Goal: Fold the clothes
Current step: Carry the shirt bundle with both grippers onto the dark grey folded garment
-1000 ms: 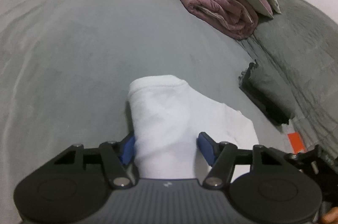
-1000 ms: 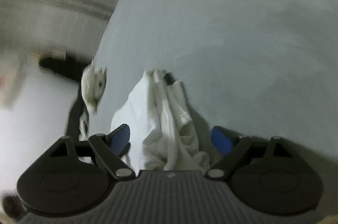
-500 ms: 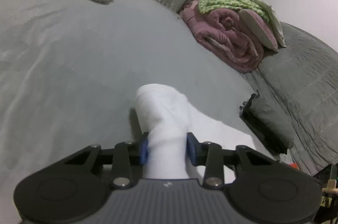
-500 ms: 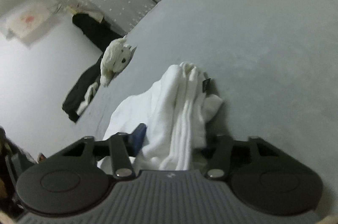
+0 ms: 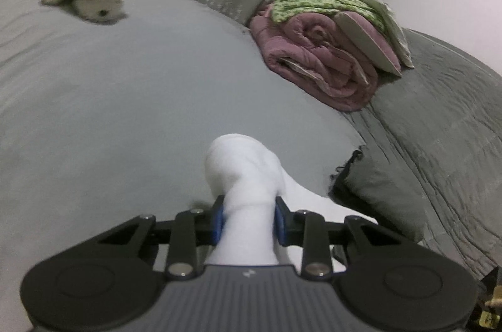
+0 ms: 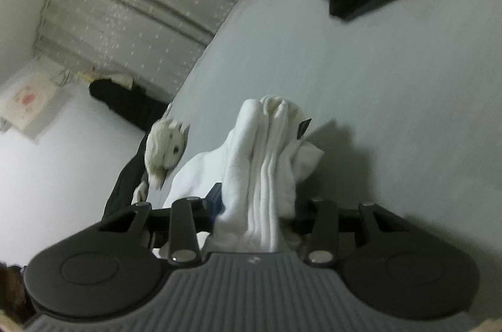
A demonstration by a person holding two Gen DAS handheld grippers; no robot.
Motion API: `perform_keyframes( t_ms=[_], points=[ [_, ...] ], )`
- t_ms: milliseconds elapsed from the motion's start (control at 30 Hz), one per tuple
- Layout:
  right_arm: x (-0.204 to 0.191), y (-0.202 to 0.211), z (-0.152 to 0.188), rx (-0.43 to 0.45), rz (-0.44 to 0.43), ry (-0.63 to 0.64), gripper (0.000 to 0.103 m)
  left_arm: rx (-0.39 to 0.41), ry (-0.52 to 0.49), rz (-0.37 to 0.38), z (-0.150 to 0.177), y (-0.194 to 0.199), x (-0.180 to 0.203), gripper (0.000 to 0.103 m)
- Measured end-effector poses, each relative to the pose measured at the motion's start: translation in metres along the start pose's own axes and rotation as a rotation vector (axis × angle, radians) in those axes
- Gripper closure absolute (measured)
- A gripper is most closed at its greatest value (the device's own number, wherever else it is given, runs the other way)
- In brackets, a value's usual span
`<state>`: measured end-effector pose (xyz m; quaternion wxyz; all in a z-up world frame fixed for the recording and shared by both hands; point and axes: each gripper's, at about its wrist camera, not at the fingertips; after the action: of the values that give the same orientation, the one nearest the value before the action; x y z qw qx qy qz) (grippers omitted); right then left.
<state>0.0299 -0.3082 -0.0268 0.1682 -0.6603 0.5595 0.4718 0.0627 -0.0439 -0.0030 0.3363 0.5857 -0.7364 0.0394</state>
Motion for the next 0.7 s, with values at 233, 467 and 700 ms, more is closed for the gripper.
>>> perform_keyframes(
  t_ms=[233,467,700],
  points=[
    [-0.001,0.001,-0.029,0.14,0.012,-0.075,0.058,0.015,-0.06,0.071,-0.015,-0.04,0.051,0.073],
    [-0.002,0.005,-0.071,0.28,0.034,-0.145,0.059,0.0,-0.034,0.15,-0.031,-0.085,0.107,0.074],
    [-0.007,0.013,-0.116,0.402,0.028,-0.054,0.059,0.011,-0.06,0.252,-0.041,-0.123,0.161,0.074]
  ],
)
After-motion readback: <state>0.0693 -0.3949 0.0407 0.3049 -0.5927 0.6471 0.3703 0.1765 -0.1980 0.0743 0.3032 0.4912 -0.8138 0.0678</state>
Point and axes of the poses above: each gripper's, at about its wrist camera, not at the fingertips, and y roughly against the way its jaws point, x to its right, z to its underside, and after that the axes turned 12 degrees about x, right-handed
